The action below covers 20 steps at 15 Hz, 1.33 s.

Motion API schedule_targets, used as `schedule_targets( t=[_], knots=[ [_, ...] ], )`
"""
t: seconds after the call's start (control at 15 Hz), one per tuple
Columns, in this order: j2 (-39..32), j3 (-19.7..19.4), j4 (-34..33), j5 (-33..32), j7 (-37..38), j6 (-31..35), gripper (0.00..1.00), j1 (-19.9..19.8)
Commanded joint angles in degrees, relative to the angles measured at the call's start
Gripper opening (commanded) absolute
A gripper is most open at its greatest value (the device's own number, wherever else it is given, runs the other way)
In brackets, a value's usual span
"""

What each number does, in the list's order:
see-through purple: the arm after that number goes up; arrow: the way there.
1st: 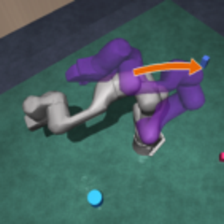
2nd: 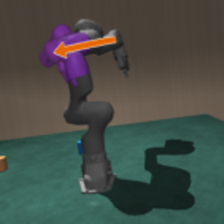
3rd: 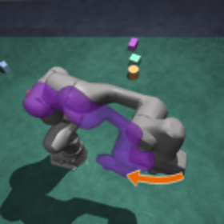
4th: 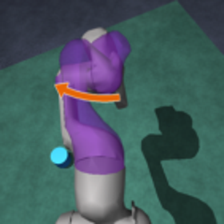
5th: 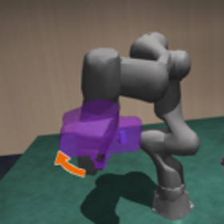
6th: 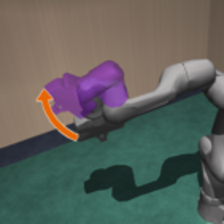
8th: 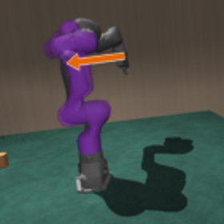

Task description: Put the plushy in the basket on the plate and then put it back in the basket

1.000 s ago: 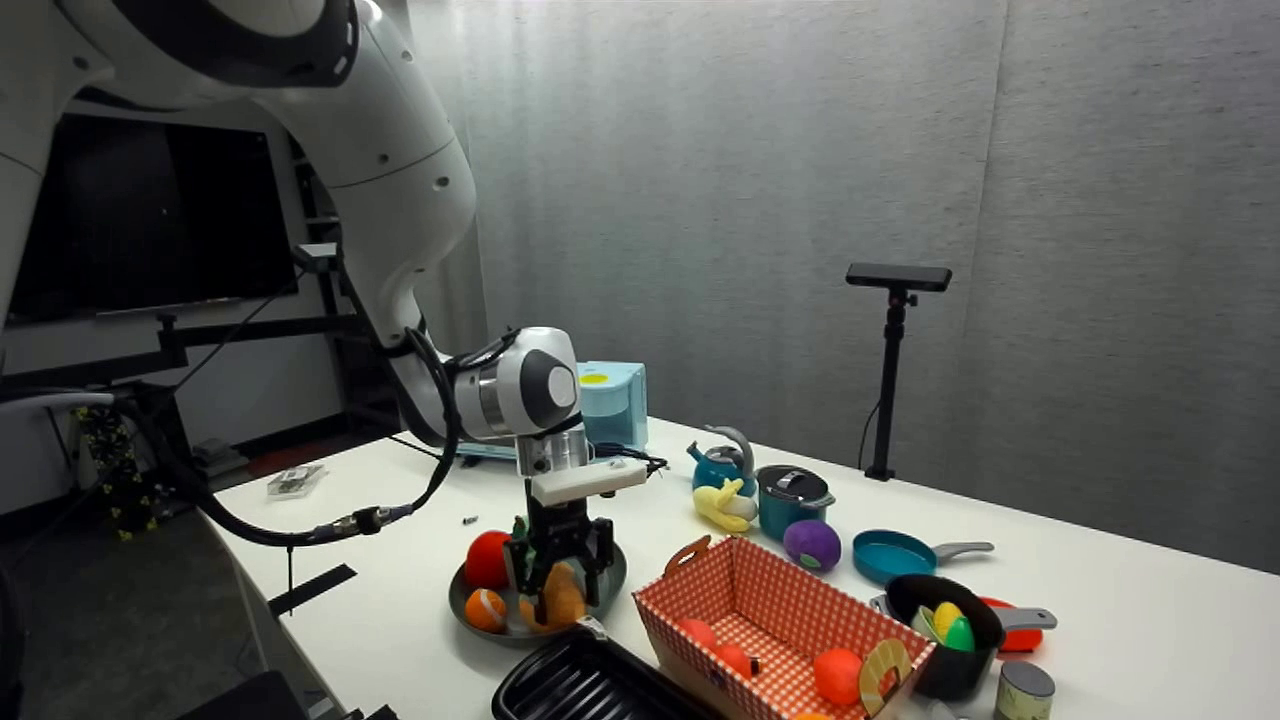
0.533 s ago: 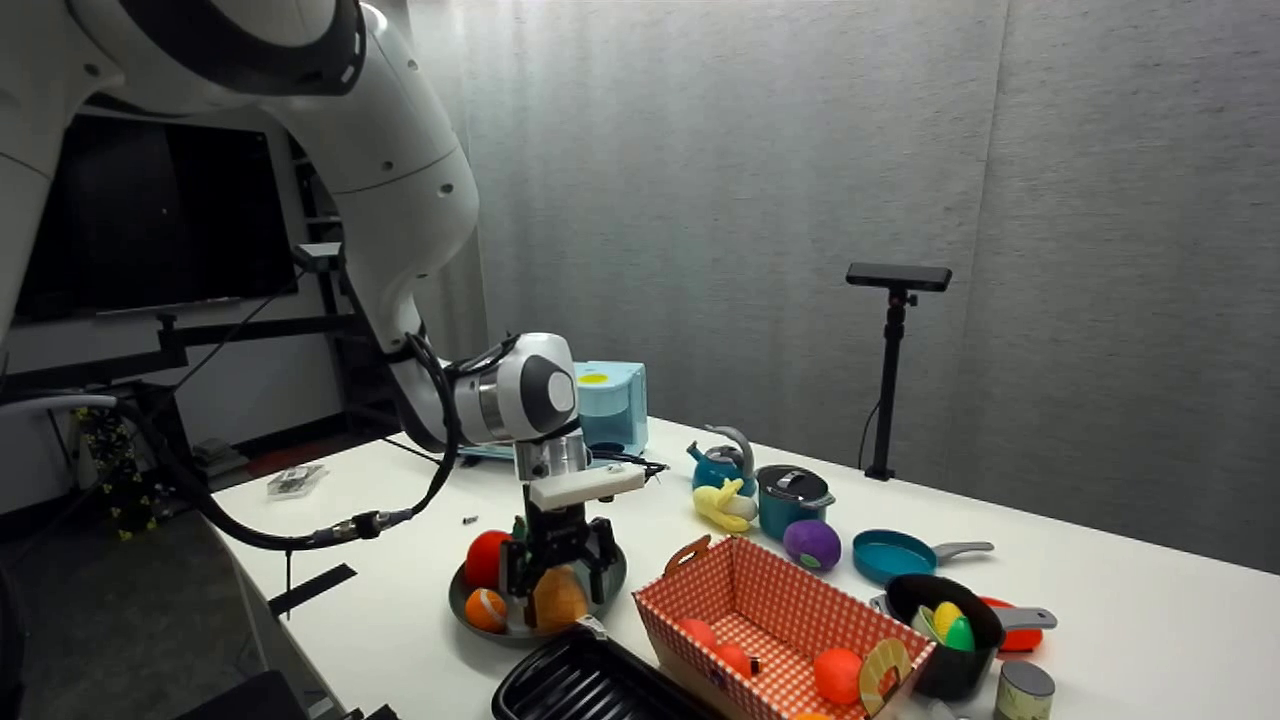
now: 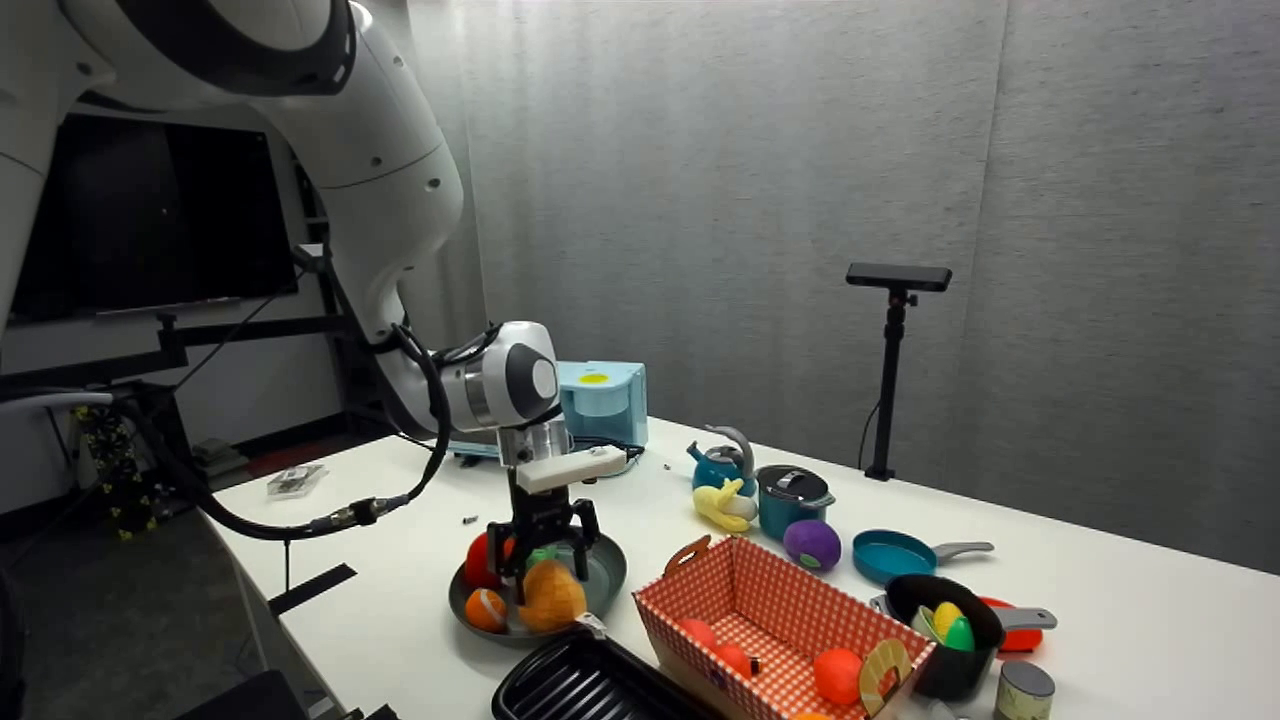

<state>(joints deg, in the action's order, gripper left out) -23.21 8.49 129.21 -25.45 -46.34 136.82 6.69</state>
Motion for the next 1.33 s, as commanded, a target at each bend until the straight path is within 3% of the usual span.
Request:
schedule_targets(
  t=[0.0,0.07,0.13,0.4,0.87,1.13,1.27],
  knots=[
    [1.02,0.33,-0.26,-0.61,0.83,-0.67,1.00,0.85],
    [1.03,0.37,-0.31,-0.56,0.96,-0.65,1.00,0.95],
    [1.03,0.43,-0.38,-0.44,0.99,-0.79,0.82,0.99],
    [1.03,0.47,-0.39,-0.43,1.13,-0.27,0.52,0.97],
    [3.47,0.70,-0.90,1.32,2.33,-0.73,0.11,0.18],
    [8.45,1.03,-0.74,5.43,1.45,-2.14,0.05,-1.10],
    [11.64,0.90,-0.54,8.11,0.89,-3.11,0.07,-1.88]
  ],
)
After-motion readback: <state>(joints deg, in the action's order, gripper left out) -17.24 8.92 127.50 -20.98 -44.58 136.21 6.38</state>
